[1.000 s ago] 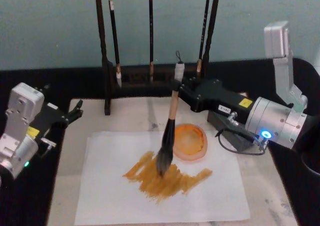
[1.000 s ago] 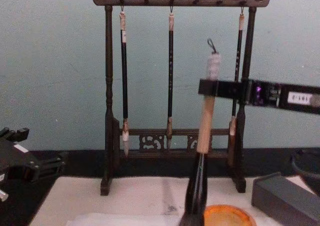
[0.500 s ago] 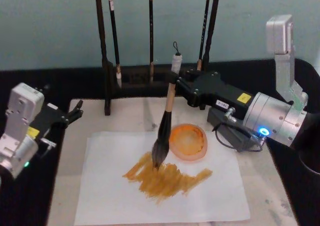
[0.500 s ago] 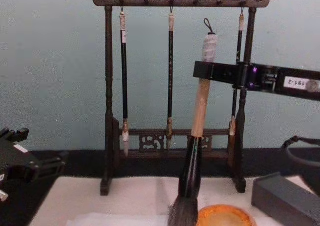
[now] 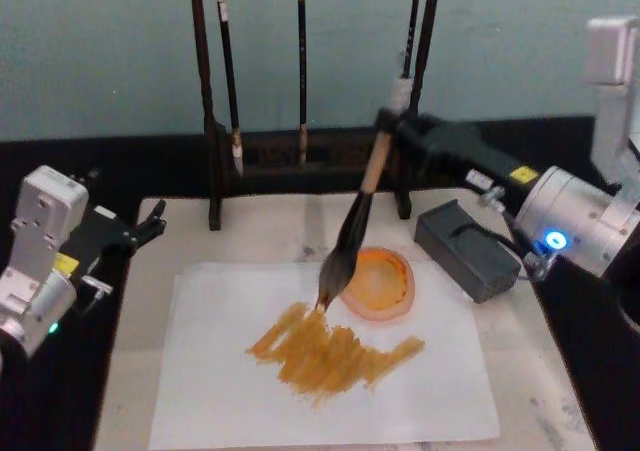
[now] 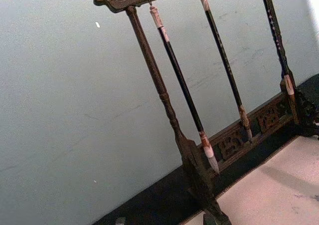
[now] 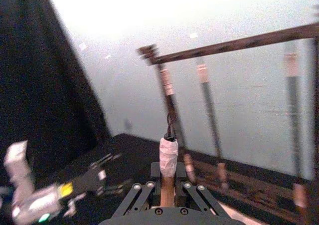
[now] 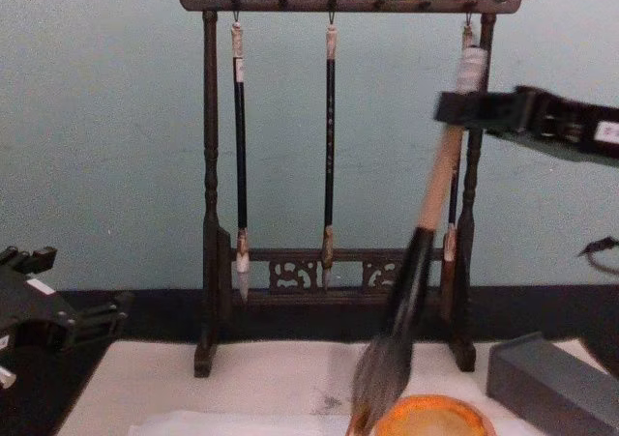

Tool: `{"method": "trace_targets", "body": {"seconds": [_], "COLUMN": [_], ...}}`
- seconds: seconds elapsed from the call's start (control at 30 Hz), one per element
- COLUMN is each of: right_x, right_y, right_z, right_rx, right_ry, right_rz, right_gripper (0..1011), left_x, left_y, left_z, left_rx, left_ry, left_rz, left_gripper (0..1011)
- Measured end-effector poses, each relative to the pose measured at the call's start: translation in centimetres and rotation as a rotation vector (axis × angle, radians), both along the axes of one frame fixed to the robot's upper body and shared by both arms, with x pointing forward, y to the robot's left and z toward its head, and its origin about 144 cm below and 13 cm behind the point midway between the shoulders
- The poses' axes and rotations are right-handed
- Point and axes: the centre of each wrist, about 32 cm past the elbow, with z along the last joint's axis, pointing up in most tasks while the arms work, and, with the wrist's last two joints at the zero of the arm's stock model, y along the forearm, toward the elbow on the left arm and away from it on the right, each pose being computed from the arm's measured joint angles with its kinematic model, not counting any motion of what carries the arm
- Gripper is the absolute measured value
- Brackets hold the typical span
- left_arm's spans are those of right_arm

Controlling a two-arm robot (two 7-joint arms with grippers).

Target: Pick up the brush from the inkstone, write on the paper, then place the brush back to its original position.

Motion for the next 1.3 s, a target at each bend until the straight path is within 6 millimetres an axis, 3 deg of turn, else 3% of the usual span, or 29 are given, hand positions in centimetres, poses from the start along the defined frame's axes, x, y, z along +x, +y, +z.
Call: {"method": "trace_targets", "body": {"seconds": [0.6, 0.9, 1.3], "right_x": [1.1, 1.0, 0.7], "right_y": [-4.6, -6.3, -6.9], "right_z": [-1.4, -3.0, -4.7], "right_rx": [0.340, 0.484, 0.587], "right_ry": [0.296, 0.457, 0.613], "right_rz": [-0.339, -0.405, -0.402], "right_gripper": [168, 168, 168], "left_x": [0.0, 0.0, 0.0], "left_y": [0.0, 0.0, 0.0], "left_z": [0.0, 0.0, 0.0], "left_rx": [0.000, 0.000, 0.000], "left_ry": [0.000, 0.000, 0.000], "left_rz": [0.000, 0.000, 0.000], "left_gripper": [1010, 1010, 1010]}}
